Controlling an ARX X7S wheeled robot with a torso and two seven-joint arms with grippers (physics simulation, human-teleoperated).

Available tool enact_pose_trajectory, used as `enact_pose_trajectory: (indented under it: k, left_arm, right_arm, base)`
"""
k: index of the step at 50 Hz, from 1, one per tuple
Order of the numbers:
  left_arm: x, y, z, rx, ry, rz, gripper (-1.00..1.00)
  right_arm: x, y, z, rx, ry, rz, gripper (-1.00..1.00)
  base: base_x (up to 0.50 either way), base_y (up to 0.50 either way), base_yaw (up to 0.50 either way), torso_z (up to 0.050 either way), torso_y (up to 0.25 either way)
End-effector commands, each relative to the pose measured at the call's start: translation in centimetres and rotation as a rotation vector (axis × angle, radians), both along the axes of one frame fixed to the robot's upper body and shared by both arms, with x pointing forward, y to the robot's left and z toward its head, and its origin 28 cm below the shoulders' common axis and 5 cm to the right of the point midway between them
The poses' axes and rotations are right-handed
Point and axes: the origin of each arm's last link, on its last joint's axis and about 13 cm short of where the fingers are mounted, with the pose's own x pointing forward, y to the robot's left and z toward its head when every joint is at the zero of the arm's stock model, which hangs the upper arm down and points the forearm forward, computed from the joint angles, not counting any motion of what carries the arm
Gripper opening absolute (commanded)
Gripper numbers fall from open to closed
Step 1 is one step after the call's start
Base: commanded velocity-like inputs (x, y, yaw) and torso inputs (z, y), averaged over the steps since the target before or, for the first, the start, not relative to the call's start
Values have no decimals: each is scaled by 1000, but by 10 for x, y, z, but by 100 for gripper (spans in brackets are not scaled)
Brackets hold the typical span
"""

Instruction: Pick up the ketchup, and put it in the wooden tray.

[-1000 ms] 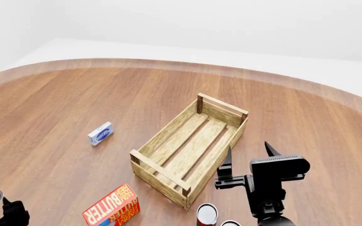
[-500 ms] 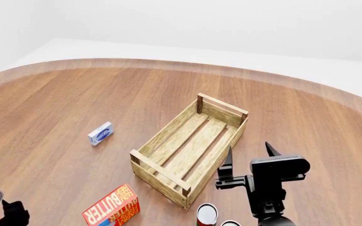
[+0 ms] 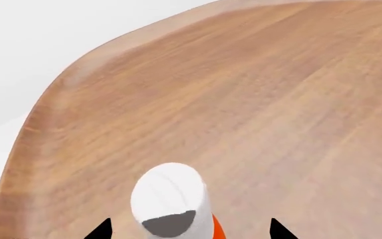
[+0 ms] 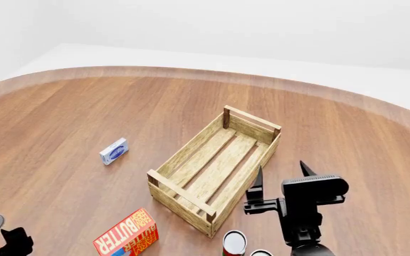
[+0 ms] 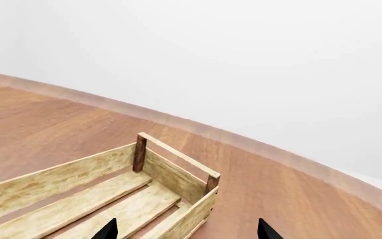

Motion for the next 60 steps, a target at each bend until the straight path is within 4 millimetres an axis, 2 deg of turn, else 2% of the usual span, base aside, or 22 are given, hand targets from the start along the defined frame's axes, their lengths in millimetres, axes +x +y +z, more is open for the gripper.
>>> enact_pose_trajectory:
  k: [1,9,26,27,34,45,54,60]
  left_arm:
    - [6,5,-6,4,4,36,100]
    - [13,5,-10,5,1,44,100]
    - [52,11,-18,11,-21,74,100]
    - [54,11,-19,15,-22,76,-100]
    - [64,11,-19,33,-40,77,-100]
    - [67,8,-7,49,-91,50,-100]
    - [76,-8,27,62,-197,-69,-100]
    - [100,-32,66,93,-269,-231,-100]
  right_arm:
    - [-1,0,1,-6,3,-1,100]
    - [-3,-1,0,-6,9,-8,100]
    - [-4,-2,-2,-2,14,-36,100]
    - [-4,-3,-2,-1,14,-38,100]
    - [-5,-4,-3,4,14,-46,100]
    - [-5,-5,-3,8,10,-51,100]
    - [-2,-6,6,10,-14,-58,100]
    - [0,-9,16,9,-36,-68,100]
  base:
    - [0,0,0,0,0]
    - [0,0,0,0,0]
    - [0,0,0,0,0]
    - [0,0,0,0,0]
    - [0,0,0,0,0]
    - [0,0,0,0,0]
    - [0,0,0,0,1]
    - [0,0,0,0,0]
